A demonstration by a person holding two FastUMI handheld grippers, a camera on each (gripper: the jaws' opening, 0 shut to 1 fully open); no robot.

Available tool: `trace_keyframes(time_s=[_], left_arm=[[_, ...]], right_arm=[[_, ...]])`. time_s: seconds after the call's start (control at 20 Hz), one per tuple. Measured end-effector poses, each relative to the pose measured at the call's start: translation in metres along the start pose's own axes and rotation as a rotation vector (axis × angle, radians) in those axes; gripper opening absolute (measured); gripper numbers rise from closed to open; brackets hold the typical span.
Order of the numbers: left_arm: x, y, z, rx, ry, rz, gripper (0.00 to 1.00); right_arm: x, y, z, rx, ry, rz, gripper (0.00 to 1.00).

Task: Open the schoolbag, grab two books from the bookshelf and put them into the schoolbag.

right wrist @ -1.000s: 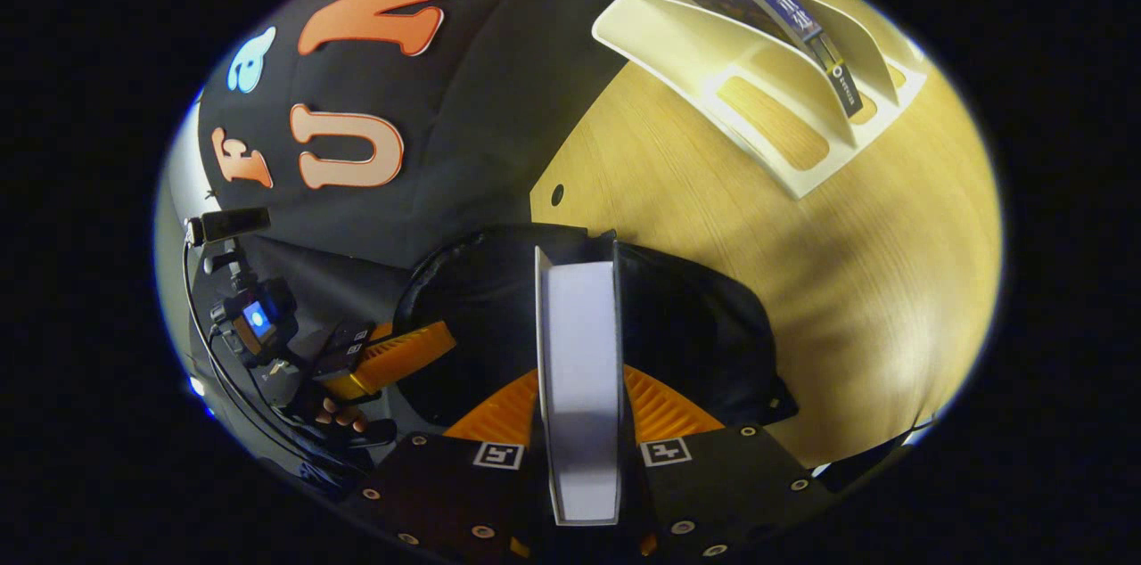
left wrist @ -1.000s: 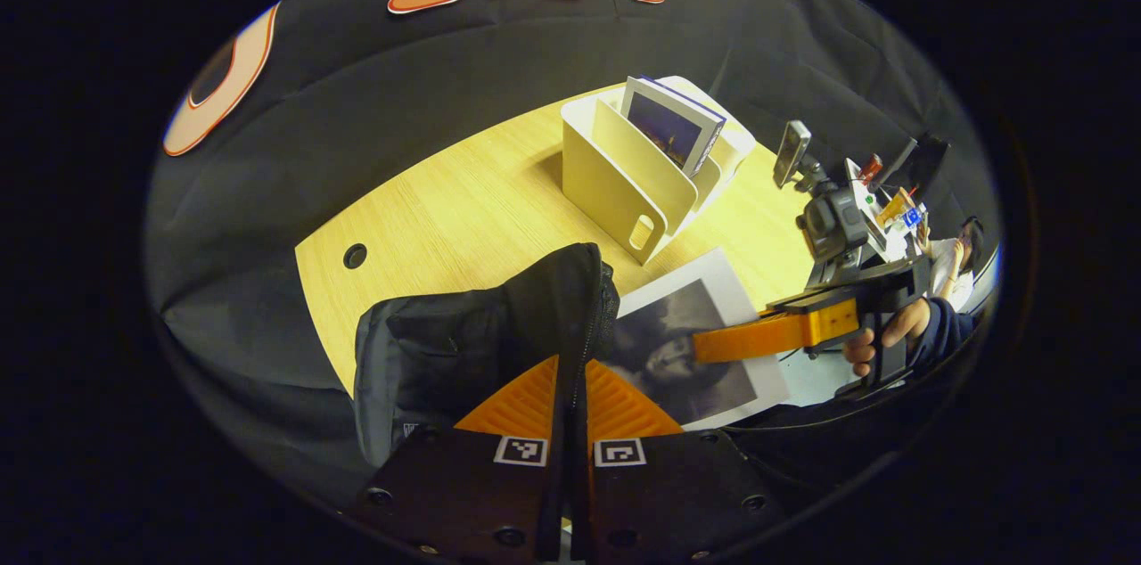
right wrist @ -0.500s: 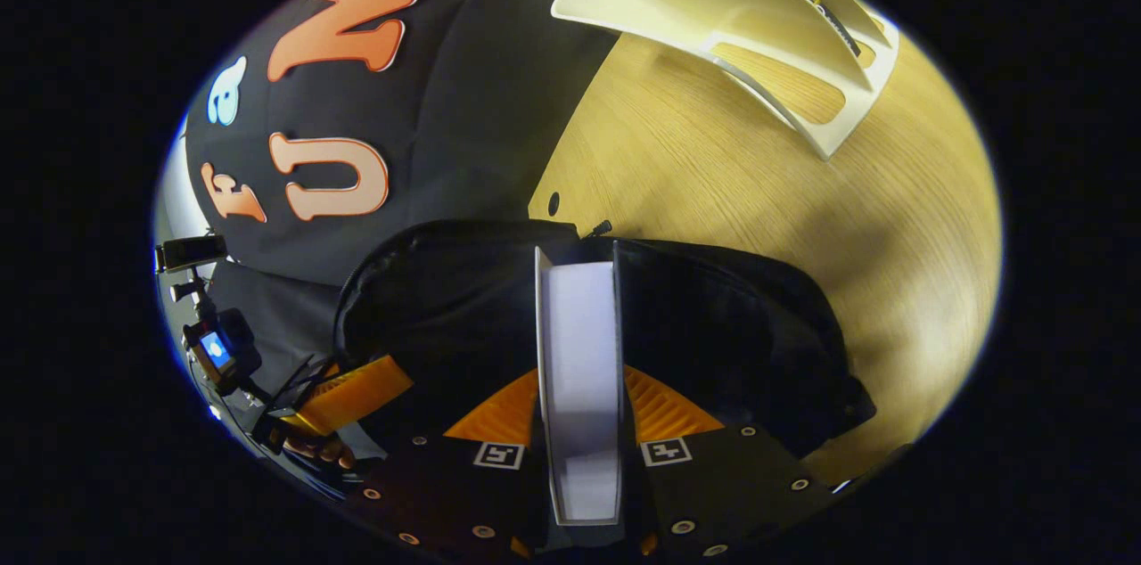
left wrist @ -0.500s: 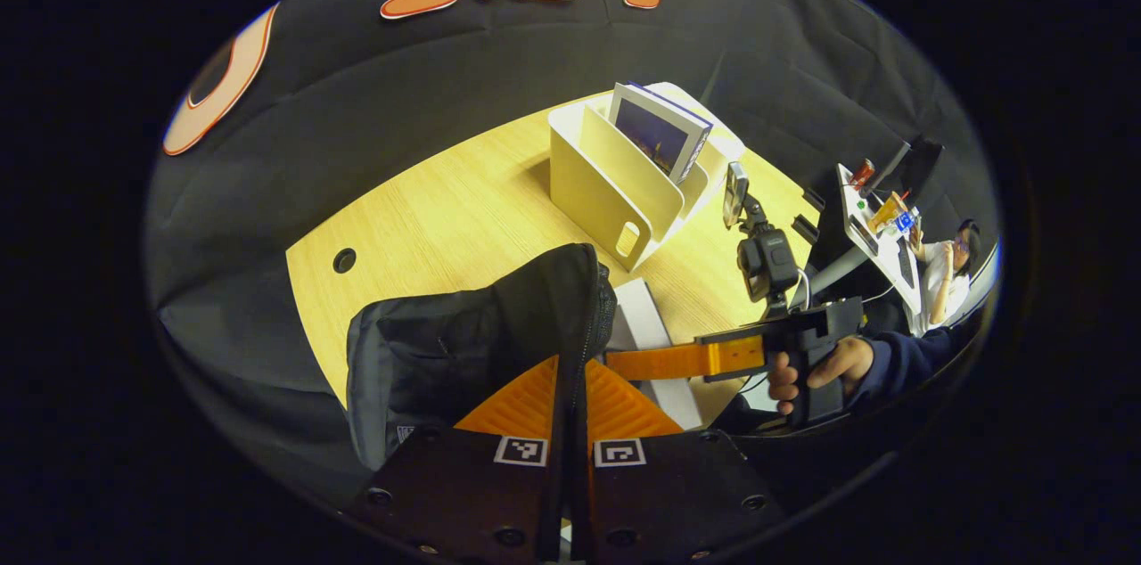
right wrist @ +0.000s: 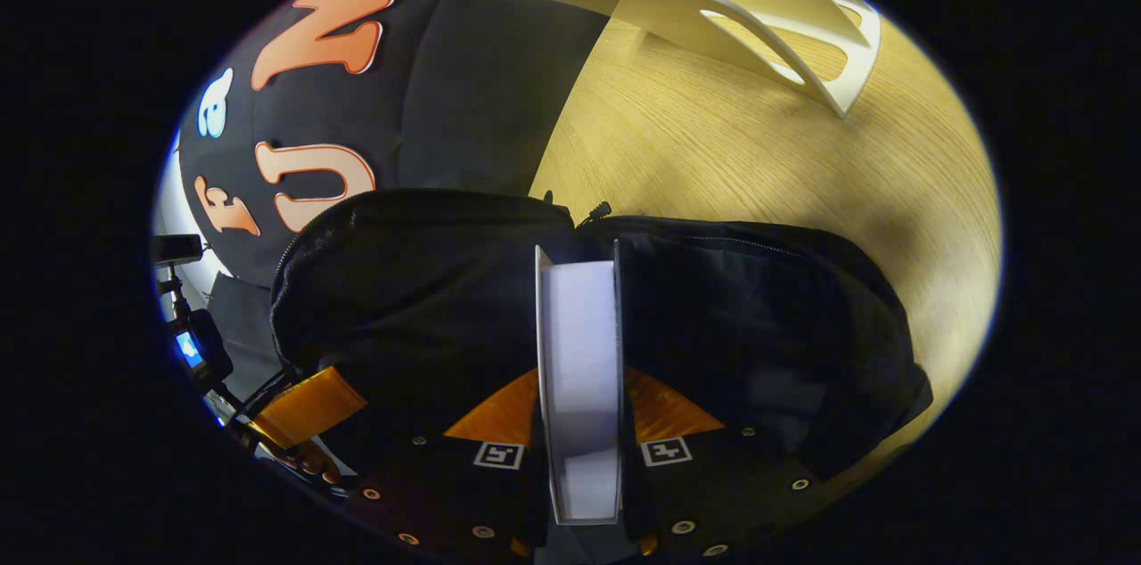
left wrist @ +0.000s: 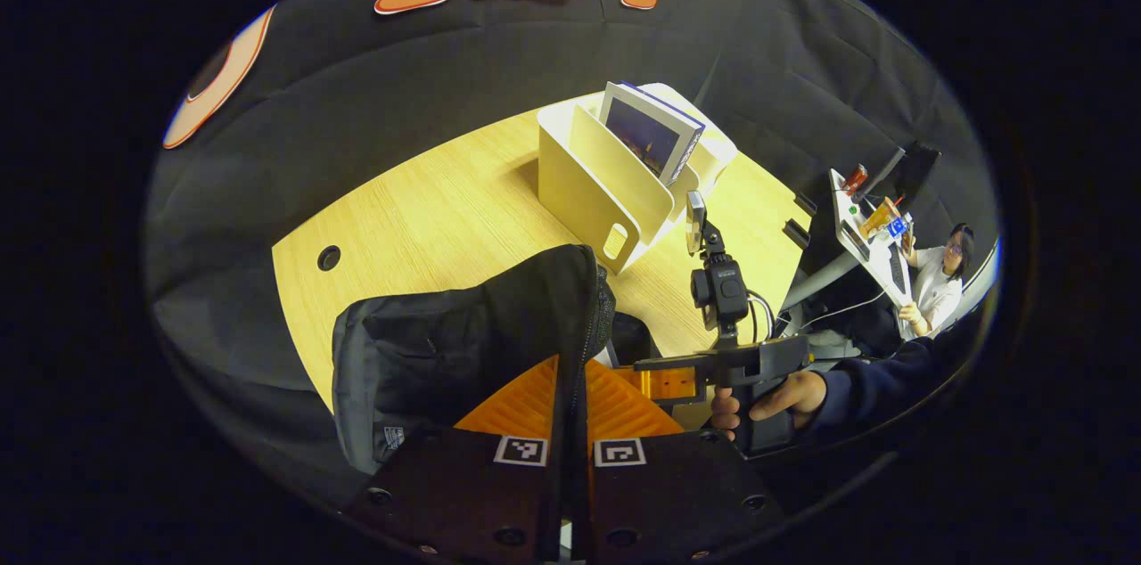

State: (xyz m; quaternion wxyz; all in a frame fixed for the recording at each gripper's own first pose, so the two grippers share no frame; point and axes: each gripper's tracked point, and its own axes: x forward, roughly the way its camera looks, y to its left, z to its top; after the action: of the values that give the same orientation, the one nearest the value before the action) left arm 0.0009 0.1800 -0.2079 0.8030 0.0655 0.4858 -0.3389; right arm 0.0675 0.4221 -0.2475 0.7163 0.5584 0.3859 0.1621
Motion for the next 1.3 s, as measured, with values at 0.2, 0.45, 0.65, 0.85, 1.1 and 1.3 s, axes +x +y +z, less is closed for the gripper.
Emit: trace_keyframes(time_s=[0.2,0.45,0.65,0.85,1.1,1.3], left_arm=[[0.0,0.001,-0.002,-0.016,-0.004,0.0,0.05],[0.005,0.001,-0.003,-0.011,0.001,0.01,0.05],[0.009,0.002,-0.007,-0.004,0.011,0.017,0.05],[0.013,-0.001,-0.009,-0.001,0.025,0.014,0.05],[0.018,-0.003,-0.013,-0.005,0.04,0.033,0.05],[0.018,-0.004,-0.016,-0.019,0.043,0.062,0.05]], right_arm=[[0.007,-0.014,-0.011,0.016,0.066,-0.07,0.37],[0.011,-0.034,-0.018,-0.06,0.13,-0.179,0.59],[-0.005,-0.051,-0.015,-0.136,0.169,-0.251,0.95],[-0.033,-0.057,-0.008,-0.158,0.168,-0.294,0.98],[-0.08,-0.061,0.026,-0.225,0.144,-0.346,0.98],[-0.117,-0.064,0.061,-0.288,0.129,-0.392,0.98]])
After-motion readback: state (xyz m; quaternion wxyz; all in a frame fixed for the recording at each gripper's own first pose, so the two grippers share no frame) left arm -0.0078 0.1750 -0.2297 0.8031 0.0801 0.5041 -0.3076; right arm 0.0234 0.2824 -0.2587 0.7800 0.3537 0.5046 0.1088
